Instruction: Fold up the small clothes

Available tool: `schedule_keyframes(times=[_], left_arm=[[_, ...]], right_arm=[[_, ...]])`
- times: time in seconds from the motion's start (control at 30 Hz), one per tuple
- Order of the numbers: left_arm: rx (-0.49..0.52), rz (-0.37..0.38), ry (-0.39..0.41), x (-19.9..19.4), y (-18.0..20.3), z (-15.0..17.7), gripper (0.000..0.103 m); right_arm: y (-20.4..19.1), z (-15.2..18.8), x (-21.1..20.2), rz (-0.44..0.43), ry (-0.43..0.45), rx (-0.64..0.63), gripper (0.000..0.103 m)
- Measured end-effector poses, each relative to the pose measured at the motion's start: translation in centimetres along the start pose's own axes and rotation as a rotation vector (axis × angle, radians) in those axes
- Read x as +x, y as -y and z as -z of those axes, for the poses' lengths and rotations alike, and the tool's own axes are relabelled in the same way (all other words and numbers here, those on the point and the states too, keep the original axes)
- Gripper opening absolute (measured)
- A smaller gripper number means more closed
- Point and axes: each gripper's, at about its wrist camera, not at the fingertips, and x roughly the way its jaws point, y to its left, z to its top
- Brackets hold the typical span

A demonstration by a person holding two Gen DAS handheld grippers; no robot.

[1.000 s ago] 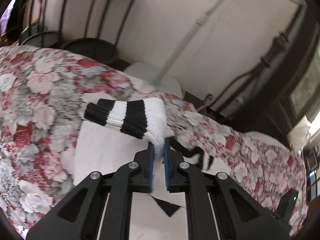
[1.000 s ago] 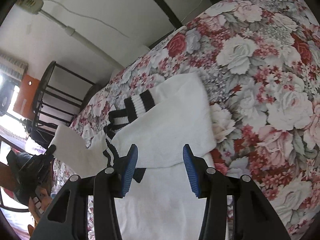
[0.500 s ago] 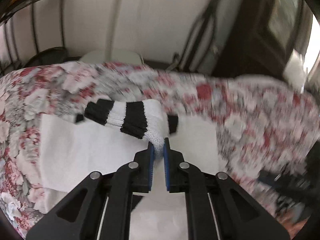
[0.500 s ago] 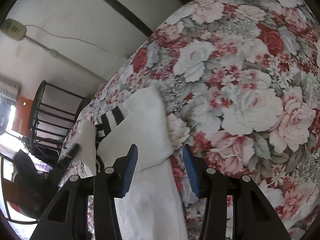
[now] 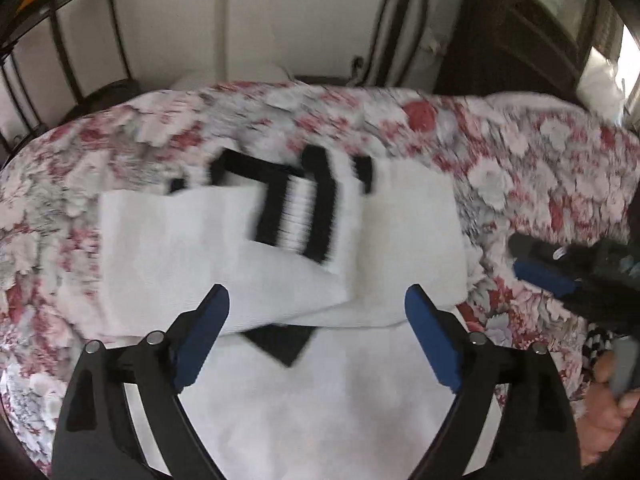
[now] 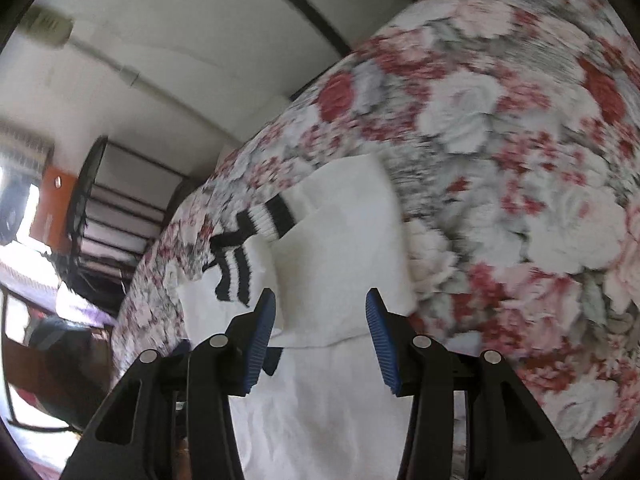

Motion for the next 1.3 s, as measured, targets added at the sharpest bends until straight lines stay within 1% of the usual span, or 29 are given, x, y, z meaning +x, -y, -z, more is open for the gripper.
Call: schedule_keyframes(times=[0.03, 0.07, 0.1, 0.13, 0.2, 0.23, 0.3, 0.4, 0.43, 0.5, 0.57, 0.6, 0.63, 0.7, 0.73, 0.8, 0.83, 0.87, 0.9, 0.93, 0.97, 1.0, 1.03, 1.07, 1.13, 1.2, 1.23, 1.27, 1.3], left_arm=[[-0.029, -0.019, 0.009, -0.4, -1.2, -0.3, 0.094], [-0.090, -0.063, 0.017, -0.5, -3.6, -0.3, 0.094], [-0.128, -0.085, 0.012, -0.4, -4.9, -0.3, 0.094], [-0.200, -0.118, -0.013, 0.1, -7.4, -0.2, 0.094], [-0.295, -0.147, -0.060, 1.0, -10.6, 0.7, 0.094], [-0.339, -0.164, -0.099, 1.8, -12.4, 1.1, 0.094], [-0.347, -0.202, -0.140, 3.0, -13.9, 1.7, 0.094], [-0.274, -0.302, -0.171, 4.6, -14.8, 2.5, 0.094], [-0.249, -0.322, -0.185, 5.1, -15.1, 2.7, 0.094], [-0.220, -0.320, -0.197, 5.9, -15.4, 2.7, 0.094], [-0.207, -0.345, -0.201, 6.6, -15.9, 2.7, 0.094], [-0.209, -0.347, -0.210, 7.0, -16.1, 2.6, 0.094], [-0.222, -0.342, -0.230, 7.5, -16.5, 2.7, 0.094], [-0.244, -0.338, -0.246, 8.2, -16.7, 2.5, 0.095], [-0.245, -0.340, -0.247, 8.2, -16.8, 2.4, 0.095], [-0.237, -0.354, -0.245, 8.2, -16.9, 2.3, 0.095], [-0.233, -0.363, -0.242, 8.1, -16.8, 2.2, 0.095], [-0.229, -0.370, -0.241, 8.1, -16.7, 2.2, 0.095], [-0.225, -0.383, -0.240, 8.1, -16.5, 2.2, 0.095], [-0.219, -0.392, -0.238, 8.0, -16.2, 2.1, 0.095], [-0.210, -0.406, -0.234, 7.8, -15.9, 2.0, 0.094], [-0.204, -0.414, -0.223, 7.7, -15.0, 1.8, 0.094], [-0.203, -0.417, -0.200, 7.3, -14.5, 1.5, 0.094], [-0.198, -0.414, -0.158, 6.5, -14.0, 1.1, 0.094], [-0.179, -0.413, -0.088, 5.4, -13.3, 0.4, 0.094], [-0.143, -0.392, -0.030, 4.5, -12.3, -0.1, 0.094], [-0.120, -0.381, -0.027, 4.7, -11.9, -0.2, 0.094], [-0.087, -0.372, -0.046, 5.3, -11.6, -0.2, 0.094], [-0.056, -0.373, -0.085, 6.4, -11.5, 0.1, 0.094]], right_arm=[[-1.1, 0.3, 0.6, 0.008, 0.001, -0.031, 0.047], [-1.9, 0.5, 1.1, 0.014, 0.002, -0.058, 0.047], [-3.0, 0.8, 1.7, 0.023, 0.004, -0.092, 0.047], [-4.5, 1.2, 2.6, 0.036, 0.008, -0.147, 0.047], [-6.7, 2.2, 4.0, 0.065, 0.013, -0.240, 0.047], [-8.4, 3.0, 5.3, 0.110, 0.015, -0.324, 0.047], [-10.4, 4.2, 7.1, 0.161, 0.016, -0.428, 0.047], [-12.9, 5.6, 10.2, 0.225, 0.015, -0.564, 0.047], [-13.5, 6.0, 11.1, 0.257, 0.016, -0.605, 0.047], [-14.5, 6.7, 13.0, 0.348, 0.031, -0.697, 0.047], [-14.2, 7.0, 14.4, 0.421, 0.046, -0.752, 0.044], [-13.6, 6.8, 14.7, 0.443, 0.053, -0.746, 0.030], [-13.0, 6.7, 14.6, 0.449, 0.054, -0.726, 0.023], [-10.8, 5.0, 13.1, 0.373, 0.051, -0.567, 0.017], [-9.2, 3.8, 11.8, 0.314, 0.047, -0.452, 0.016], [-6.6, 2.7, 10.1, 0.262, 0.044, -0.308, 0.013], [-4.0, 2.0, 9.1, 0.236, 0.032, -0.191, 0.013], [-1.9, 1.8, 8.8, 0.205, 0.004, -0.097, 0.021], [0.7, 1.7, 9.0, 0.177, -0.049, 0.011, 0.025], [2.6, 1.8, 9.3, 0.140, -0.086, 0.088, 0.022], [4.0, 2.0, 9.2, 0.102, -0.094, 0.142, 0.011], [4.6, 1.9, 8.9, 0.105, -0.096, 0.163, 0.007], [4.3, 1.7, 8.1, 0.107, -0.079, 0.152, 0.009], [4.0, 1.5, 7.2, 0.115, -0.042, 0.140, 0.011], [2.7, 0.8, 4.9, 0.150, 0.074, 0.081, 0.011], [1.2, 0.2, 4.4, 0.130, 0.120, 0.002, 0.011], [0.4, 0.1, 4.9, 0.110, 0.108, -0.037, 0.011], [-0.1, -0.2, 5.7, 0.093, 0.092, -0.058, 0.011], [-0.5, -0.1, 6.6, 0.078, 0.072, -0.077, 0.011]])
